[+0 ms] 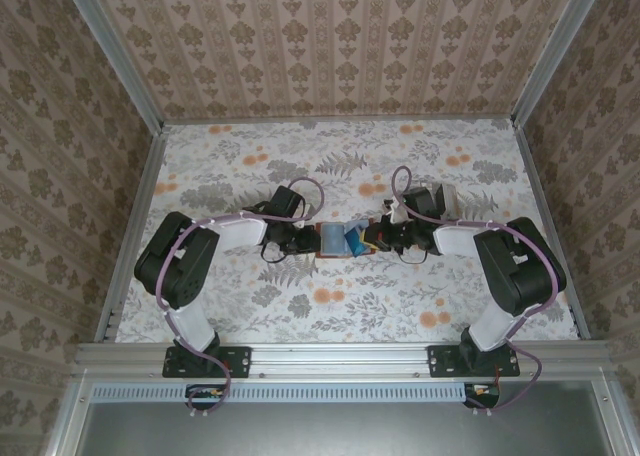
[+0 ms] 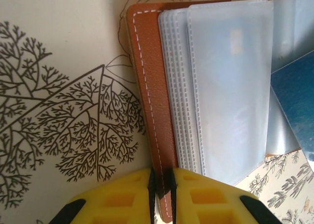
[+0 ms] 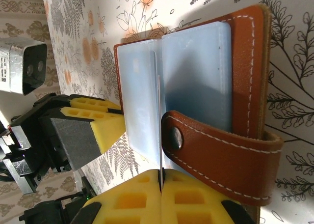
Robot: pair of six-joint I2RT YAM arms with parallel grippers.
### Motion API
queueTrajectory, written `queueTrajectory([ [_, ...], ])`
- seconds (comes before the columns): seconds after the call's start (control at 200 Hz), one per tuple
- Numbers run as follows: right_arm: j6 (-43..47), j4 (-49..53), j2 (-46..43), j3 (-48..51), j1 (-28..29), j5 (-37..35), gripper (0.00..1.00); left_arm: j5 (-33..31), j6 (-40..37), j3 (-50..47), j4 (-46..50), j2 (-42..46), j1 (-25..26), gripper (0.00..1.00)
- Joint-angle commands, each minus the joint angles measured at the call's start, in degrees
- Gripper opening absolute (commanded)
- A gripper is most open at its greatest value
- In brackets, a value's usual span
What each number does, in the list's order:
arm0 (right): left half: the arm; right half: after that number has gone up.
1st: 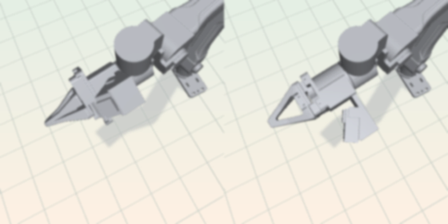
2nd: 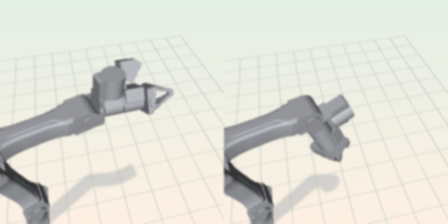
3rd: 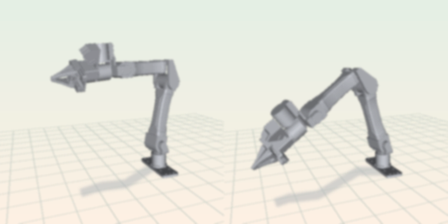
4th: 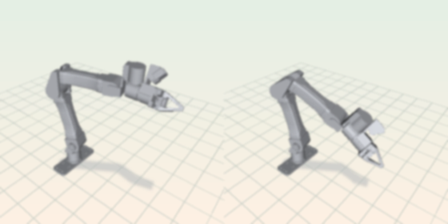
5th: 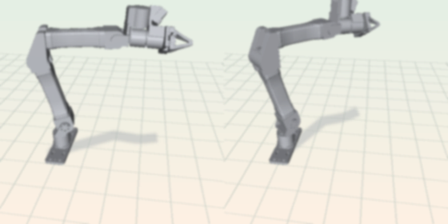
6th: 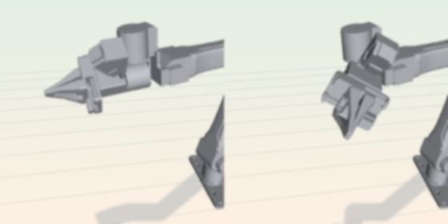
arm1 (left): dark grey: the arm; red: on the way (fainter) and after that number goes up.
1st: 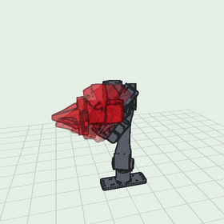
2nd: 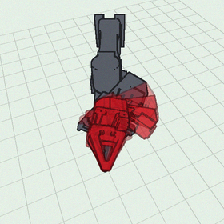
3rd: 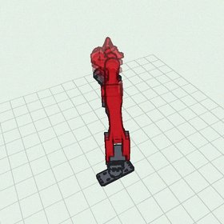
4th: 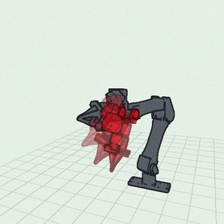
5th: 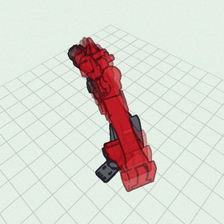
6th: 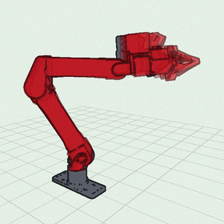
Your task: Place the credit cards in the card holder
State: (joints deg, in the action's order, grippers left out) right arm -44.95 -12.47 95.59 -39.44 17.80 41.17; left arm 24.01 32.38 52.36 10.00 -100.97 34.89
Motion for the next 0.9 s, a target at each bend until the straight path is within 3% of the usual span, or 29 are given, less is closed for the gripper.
queueTrajectory([
  [0.0, 2.2, -2.9, -2.1, 0.9, -0.2, 0.6, 0.00, 0.1, 1.3, -1.5, 2.3, 0.5, 0.6, 0.17],
  [0.895, 4.0, -8.4, 8.7, -2.8, -0.3, 3.2, 0.00, -2.0, -0.1, -0.2, 5.5, -0.2, -0.7, 0.12],
])
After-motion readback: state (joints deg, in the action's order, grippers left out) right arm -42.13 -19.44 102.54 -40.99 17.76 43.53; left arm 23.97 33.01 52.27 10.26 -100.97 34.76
